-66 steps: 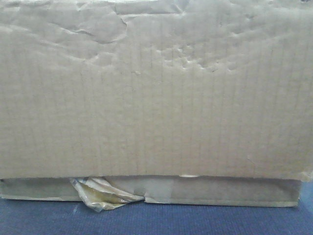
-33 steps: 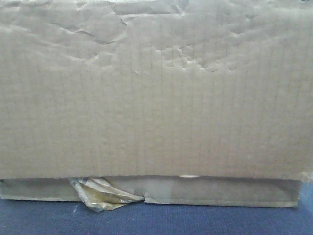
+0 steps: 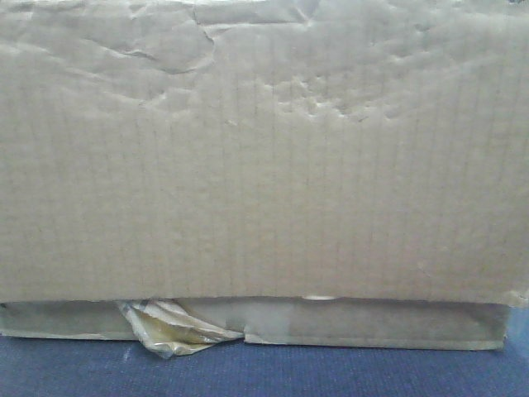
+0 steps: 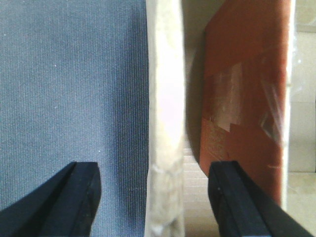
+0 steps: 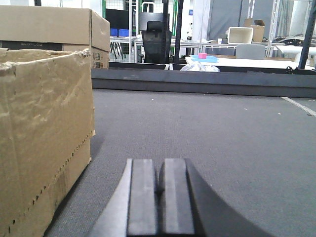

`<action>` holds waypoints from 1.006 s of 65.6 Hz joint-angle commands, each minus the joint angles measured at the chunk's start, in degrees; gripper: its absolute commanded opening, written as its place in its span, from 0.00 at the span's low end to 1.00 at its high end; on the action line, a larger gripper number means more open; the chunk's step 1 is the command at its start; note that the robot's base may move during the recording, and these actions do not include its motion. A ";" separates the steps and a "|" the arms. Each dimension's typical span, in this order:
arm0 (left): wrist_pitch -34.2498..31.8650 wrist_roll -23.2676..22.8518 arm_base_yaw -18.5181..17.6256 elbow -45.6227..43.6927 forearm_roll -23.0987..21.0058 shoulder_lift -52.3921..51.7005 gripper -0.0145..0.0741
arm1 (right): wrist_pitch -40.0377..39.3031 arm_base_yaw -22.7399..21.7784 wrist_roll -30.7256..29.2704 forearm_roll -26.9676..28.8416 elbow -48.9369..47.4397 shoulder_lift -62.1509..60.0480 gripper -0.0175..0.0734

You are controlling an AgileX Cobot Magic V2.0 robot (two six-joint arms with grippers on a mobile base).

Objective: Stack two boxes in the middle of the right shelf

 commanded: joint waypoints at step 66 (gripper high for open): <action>-0.19 3.39 4.03 0.06 -4.78 0.03 0.58 | 11.72 -0.37 4.45 0.30 -24.35 8.83 0.01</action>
